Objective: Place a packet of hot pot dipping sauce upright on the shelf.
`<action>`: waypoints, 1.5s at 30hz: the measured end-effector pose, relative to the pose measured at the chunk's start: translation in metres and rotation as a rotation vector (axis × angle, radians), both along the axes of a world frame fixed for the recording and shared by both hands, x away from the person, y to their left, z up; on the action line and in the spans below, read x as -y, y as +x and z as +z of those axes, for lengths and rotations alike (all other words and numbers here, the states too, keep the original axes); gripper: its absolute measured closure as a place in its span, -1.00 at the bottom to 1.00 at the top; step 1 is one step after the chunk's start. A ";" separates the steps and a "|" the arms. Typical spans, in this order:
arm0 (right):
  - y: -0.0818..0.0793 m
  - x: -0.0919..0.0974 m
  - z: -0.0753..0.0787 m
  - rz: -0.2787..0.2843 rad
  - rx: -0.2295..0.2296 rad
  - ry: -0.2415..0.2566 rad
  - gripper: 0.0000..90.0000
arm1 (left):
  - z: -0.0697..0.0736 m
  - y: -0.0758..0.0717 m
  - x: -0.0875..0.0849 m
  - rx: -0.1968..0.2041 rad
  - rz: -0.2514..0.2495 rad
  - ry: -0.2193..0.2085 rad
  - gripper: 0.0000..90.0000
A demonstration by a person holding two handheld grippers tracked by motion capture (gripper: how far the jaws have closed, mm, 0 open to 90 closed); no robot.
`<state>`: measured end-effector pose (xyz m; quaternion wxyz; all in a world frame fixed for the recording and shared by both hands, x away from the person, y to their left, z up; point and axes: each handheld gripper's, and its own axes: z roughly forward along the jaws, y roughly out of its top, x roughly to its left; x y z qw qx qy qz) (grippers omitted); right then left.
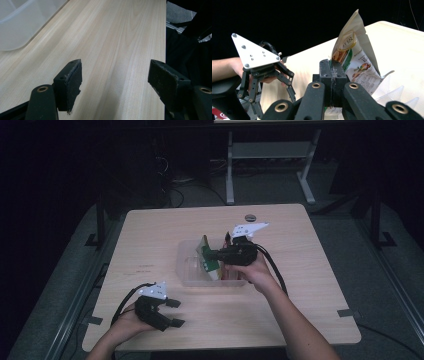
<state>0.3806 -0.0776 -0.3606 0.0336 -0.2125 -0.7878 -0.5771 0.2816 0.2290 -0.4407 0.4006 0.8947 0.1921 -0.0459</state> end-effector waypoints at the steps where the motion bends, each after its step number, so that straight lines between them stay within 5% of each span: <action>1: 0.000 0.000 0.000 -0.003 0.003 0.003 0.97 | 0.000 0.000 0.000 0.000 -0.001 0.002 -0.40; 8: -0.002 0.004 0.003 -0.030 0.040 -0.015 0.50 | 0.000 0.001 0.000 0.008 -0.010 0.013 -0.41; 14: -0.012 0.010 0.011 -0.086 0.102 -0.052 -0.14 | 0.000 0.002 0.000 0.006 -0.002 0.010 -0.41; 17: -0.016 0.015 0.013 -0.093 0.097 -0.060 -0.26 | 0.000 0.002 0.000 0.003 0.004 0.008 -0.41; 26: -0.017 0.018 0.004 -0.103 0.060 -0.072 -0.29 | -0.001 0.001 0.000 -0.002 0.007 0.011 -0.41; 33: -0.036 0.029 0.011 -0.071 0.063 -0.061 -0.24 | 0.000 -0.001 -0.002 0.007 0.011 0.009 -0.41; 40: -0.056 0.044 -0.001 -0.015 0.041 -0.108 0.03 | 0.001 -0.002 -0.005 0.013 0.013 0.015 -0.41; 43: -0.065 0.048 -0.011 -0.006 0.040 -0.116 -0.03 | 0.000 -0.003 -0.005 0.018 0.024 -0.002 -0.41; 45: -0.071 0.049 -0.018 -0.008 0.055 -0.166 -0.14 | 0.000 -0.003 -0.006 0.020 0.024 -0.004 -0.41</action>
